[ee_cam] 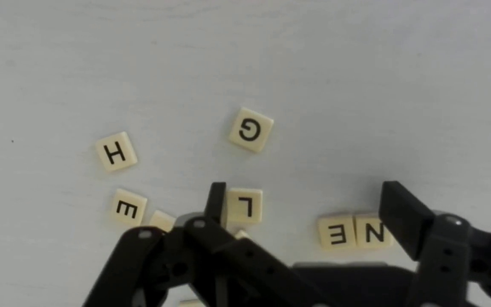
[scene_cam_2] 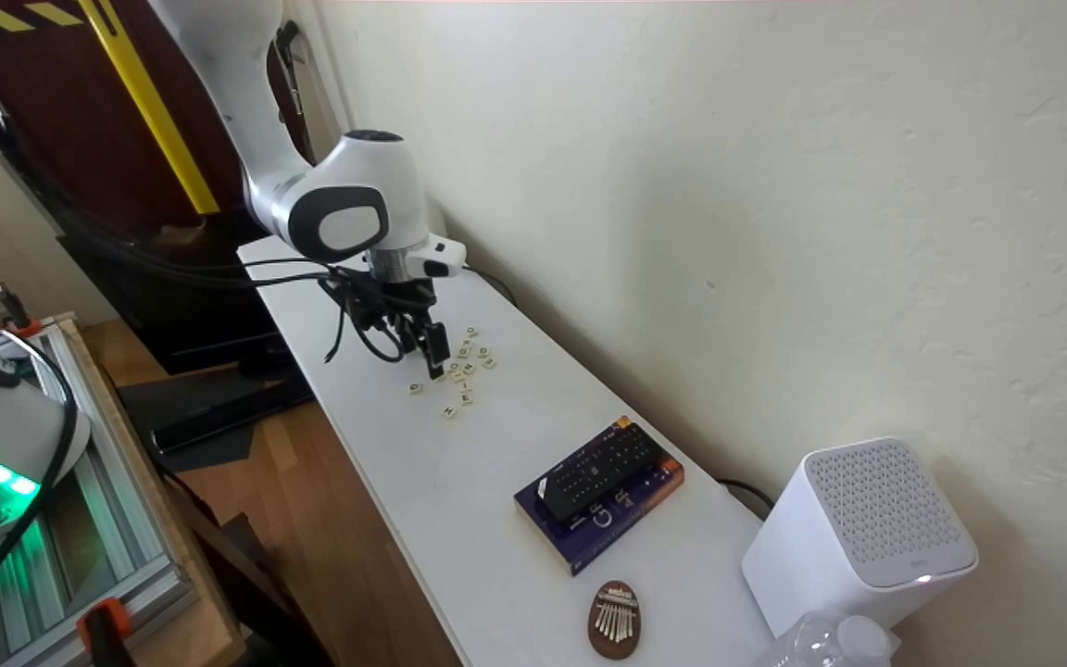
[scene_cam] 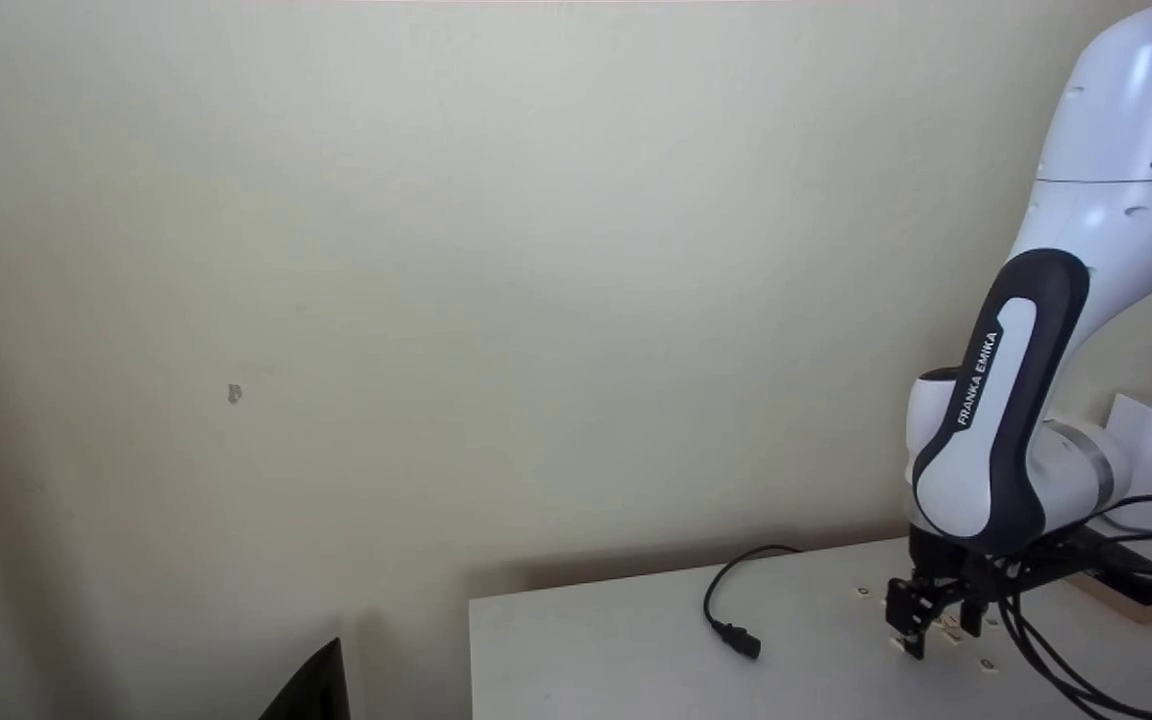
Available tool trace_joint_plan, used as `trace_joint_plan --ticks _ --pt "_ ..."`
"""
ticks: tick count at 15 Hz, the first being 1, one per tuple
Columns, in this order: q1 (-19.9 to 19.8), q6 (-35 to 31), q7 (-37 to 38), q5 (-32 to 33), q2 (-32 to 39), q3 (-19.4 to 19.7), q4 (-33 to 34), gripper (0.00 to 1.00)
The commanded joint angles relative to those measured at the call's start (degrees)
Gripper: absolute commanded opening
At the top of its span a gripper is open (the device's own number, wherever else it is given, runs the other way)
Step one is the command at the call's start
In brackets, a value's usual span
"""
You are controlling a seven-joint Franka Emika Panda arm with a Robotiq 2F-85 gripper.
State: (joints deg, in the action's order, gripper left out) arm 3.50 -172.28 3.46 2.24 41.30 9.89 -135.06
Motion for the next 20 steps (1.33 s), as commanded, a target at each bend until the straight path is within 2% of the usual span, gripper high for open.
trace_joint_plan --ticks 1,5,8,12,20 --pt "3.12 2.68 4.90 -1.82 1.67 2.01 2.57 1.00" --pt "5.74 6.85 9.71 -1.67 2.09 4.46 4.32 1.00" --pt "4.93 6.83 11.85 -2.08 2.03 3.78 5.25 1.00" --pt "3.55 7.83 10.88 -2.14 0.80 2.32 5.10 1.00" --pt "8.97 14.57 14.03 0.98 0.06 9.13 3.96 1.00"
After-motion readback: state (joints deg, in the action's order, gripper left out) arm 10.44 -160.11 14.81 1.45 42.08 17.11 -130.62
